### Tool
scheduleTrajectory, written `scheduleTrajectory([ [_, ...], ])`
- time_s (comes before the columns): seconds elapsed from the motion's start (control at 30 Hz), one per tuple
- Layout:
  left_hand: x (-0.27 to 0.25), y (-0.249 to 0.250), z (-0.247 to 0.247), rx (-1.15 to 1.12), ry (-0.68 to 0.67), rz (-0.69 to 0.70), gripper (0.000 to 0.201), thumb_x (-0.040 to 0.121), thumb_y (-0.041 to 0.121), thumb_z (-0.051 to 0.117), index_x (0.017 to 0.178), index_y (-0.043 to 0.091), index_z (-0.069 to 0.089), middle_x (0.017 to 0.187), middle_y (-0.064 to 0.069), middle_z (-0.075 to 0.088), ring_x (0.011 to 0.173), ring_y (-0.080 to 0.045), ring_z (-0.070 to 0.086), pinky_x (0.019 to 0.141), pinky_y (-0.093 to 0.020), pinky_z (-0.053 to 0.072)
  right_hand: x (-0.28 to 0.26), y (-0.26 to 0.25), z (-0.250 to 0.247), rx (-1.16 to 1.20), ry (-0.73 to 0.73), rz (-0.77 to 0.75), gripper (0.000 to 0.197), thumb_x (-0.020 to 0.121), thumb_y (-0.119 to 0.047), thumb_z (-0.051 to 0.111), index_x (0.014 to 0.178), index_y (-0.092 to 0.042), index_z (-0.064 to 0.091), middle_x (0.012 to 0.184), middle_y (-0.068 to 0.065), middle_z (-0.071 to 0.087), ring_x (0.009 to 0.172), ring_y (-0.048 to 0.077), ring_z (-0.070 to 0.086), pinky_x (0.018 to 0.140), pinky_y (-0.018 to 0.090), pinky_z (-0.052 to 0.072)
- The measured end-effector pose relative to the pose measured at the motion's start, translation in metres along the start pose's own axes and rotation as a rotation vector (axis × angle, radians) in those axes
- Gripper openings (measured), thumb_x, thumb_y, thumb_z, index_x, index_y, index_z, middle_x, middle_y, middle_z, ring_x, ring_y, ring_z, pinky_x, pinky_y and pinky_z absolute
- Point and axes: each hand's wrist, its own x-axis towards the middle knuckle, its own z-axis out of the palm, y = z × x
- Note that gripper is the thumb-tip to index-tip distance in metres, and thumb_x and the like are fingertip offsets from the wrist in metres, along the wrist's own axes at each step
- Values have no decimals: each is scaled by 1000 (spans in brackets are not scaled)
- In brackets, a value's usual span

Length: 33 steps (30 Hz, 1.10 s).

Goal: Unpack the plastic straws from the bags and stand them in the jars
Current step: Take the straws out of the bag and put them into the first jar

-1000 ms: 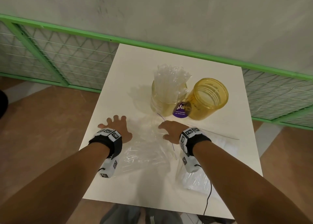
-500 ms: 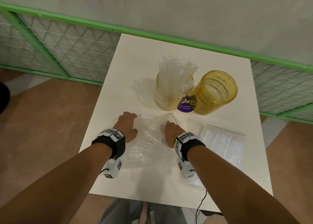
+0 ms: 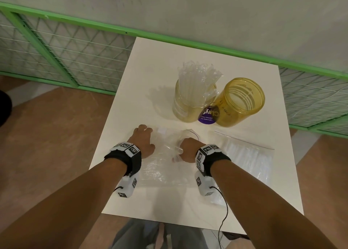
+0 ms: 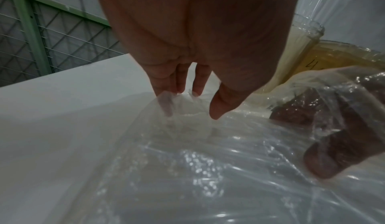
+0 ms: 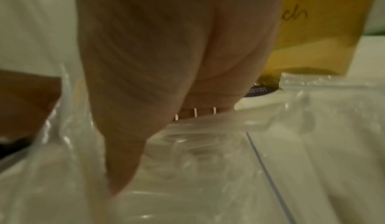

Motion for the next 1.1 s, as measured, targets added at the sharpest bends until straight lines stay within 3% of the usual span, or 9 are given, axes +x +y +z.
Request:
scheduleTrajectory([
  [0.17,-1,1,-1,32,18,19,64,88,24,59,147,21,37,158,-2,20,145,-22,22,109,-38,39,-2,1,1,31,-16,80,58,93,-44,70,140,-12,58,143,8,56,134,28,50,108,30,36],
  [0.3,0,3,-1,90,20,53,67,90,23,59,151,21,31,160,-3,16,145,-25,21,108,-40,41,-8,2,-2,-36,4,91,65,97,-50,62,149,-16,45,151,7,50,140,29,46,116,38,33],
  [0.43,2,2,-6,182,53,68,67,92,16,59,151,20,28,159,-5,16,144,-27,23,107,-43,43,-19,5,-17,-40,46,99,66,92,-53,67,145,-18,48,143,7,56,129,30,56,105,40,45],
  [0.6,1,-6,-16,328,67,2,66,91,13,58,149,19,27,154,-8,24,138,-29,32,104,-44,44,-36,21,-35,-96,82,94,57,93,-54,64,138,-22,50,136,5,57,123,29,57,100,41,47],
  [0.83,1,23,-22,382,63,-15,65,92,15,56,149,21,26,152,-5,28,137,-28,34,105,-46,37,-49,28,-41,-100,83,98,43,92,-34,66,127,-14,51,126,9,61,110,29,61,84,35,46],
  [1.0,1,34,-26,470,69,-34,65,88,19,58,146,21,29,151,-5,29,137,-28,33,109,-49,29,-60,35,-54,-93,93,95,46,91,-34,69,131,-16,56,130,6,61,117,28,59,90,35,46],
  [1.1,-3,43,-31,447,98,7,67,87,25,55,148,20,28,155,-6,24,143,-27,24,115,-50,19,-68,44,-63,-102,102,107,44,89,-33,71,130,-19,60,127,3,63,116,26,61,94,35,46],
])
